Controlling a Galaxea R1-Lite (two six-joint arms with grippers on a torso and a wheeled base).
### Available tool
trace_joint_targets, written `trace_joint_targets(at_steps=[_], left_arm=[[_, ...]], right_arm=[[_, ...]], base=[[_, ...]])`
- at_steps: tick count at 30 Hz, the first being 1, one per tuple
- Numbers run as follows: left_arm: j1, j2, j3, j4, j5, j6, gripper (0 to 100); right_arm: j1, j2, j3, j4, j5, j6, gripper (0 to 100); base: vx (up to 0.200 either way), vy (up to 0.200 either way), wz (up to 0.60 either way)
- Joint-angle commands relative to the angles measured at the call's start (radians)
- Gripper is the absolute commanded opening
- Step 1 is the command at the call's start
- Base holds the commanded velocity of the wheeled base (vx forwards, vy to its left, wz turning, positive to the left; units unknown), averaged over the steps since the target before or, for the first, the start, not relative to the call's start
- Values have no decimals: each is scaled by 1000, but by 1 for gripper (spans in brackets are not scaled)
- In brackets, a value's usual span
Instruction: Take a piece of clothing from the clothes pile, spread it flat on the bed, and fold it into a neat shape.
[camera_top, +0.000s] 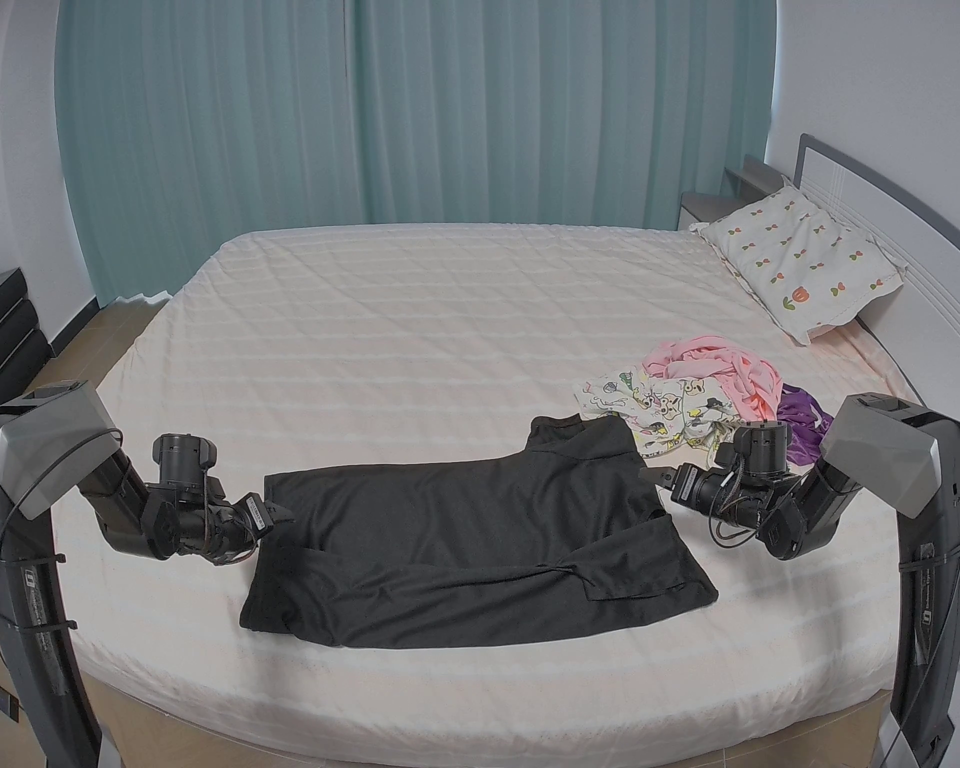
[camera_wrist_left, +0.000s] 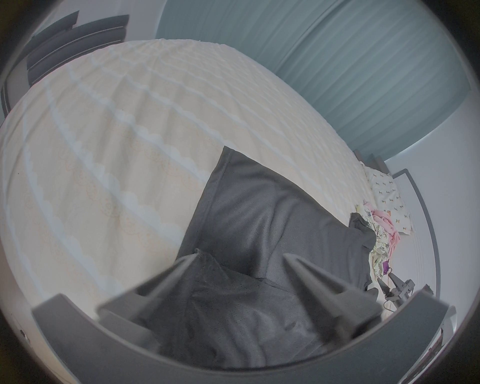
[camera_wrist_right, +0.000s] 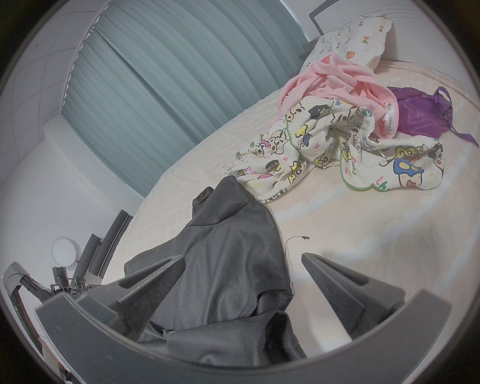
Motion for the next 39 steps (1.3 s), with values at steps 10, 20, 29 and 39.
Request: trace_joint_targets(at_steps=[10, 20, 29, 39], left_arm=[[12, 59, 62, -141, -44, 75, 100], [9, 74, 62, -143, -54, 83, 0], [20, 57, 90, -140, -40, 83, 0], [23, 17, 150, -141, -7, 82, 0]], right_arm=[[-2, 49, -39, 1, 19, -49, 100], [-1, 58, -65, 1, 33, -49, 100], [6, 57, -36, 12, 87, -125, 100], [7, 54, 30, 6, 146, -247, 100]], base=[[0, 0, 0], [0, 0, 0], [0, 0, 0], [0, 0, 0]])
